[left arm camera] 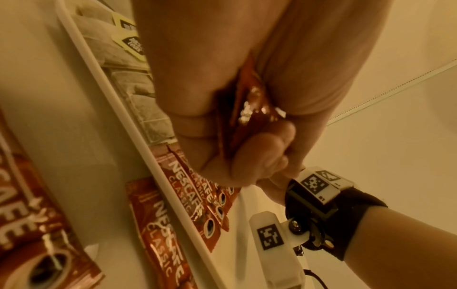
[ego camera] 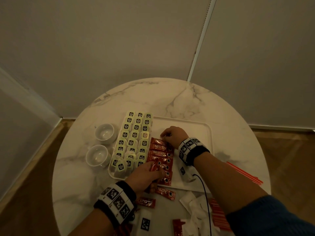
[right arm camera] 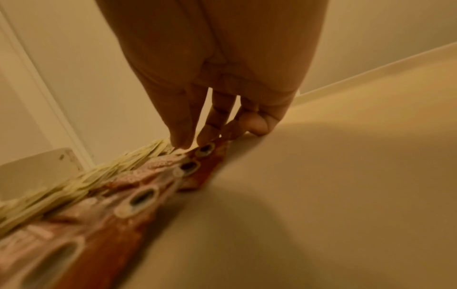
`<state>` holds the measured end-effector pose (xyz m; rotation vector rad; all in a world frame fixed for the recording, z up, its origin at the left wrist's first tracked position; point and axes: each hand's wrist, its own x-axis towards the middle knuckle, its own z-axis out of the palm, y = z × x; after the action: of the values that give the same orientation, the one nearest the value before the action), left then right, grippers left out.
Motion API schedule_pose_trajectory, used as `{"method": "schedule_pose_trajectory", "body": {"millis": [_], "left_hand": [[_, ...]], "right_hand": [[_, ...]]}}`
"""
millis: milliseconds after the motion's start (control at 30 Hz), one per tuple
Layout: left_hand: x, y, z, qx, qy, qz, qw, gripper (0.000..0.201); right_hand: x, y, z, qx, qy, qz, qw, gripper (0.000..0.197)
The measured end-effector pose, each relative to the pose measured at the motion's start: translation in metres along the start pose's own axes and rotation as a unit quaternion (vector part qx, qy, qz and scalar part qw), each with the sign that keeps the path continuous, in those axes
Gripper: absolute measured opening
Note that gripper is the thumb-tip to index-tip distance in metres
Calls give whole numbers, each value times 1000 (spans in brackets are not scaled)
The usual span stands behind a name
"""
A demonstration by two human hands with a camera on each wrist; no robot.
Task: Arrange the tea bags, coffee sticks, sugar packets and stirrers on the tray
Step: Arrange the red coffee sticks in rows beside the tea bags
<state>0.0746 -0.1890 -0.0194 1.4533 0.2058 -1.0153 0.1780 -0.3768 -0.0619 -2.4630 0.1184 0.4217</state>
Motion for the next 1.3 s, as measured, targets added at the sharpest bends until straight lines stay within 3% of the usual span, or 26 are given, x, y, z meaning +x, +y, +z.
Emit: {"method": "schedule_pose_trajectory", "body": {"millis": [167,267,533,600,700,833,1033,1200,1300], "left_hand": [[-3,9,-4,-153,-29,13,988,12],[-5,14,-5,-195,-23,28,980,22],[-9,26,4,-173,-13,74,982,25],[-10,27,7,-176,-12,75,981,24],[-11,27,11,-163,-9,85,983,23],[-12,24,12,-72,47,117,989,17],[-7,35,-4,24,169,182,968,6],[-6,50,0,56,186,250,948,10],[-2,55,1,43,194,258,946,11]], "right_hand": [[-14,-1,-14,109,94,18,989,19],[-33,-5,-26,224,93,16,970,17],[-93,-20,-22,333,-81,1,939,14],[-99,-20,-17,374,-85,0,923,6],[-103,-18,-16,418,-54,17,907,11],[-106,-16,-23,448,-35,51,892,10],[-109,-9,-38,379,-76,41,922,15],[-106,-23,-49,289,-33,-46,956,10],[-98,-32,-55,175,-5,-82,981,11]]}}
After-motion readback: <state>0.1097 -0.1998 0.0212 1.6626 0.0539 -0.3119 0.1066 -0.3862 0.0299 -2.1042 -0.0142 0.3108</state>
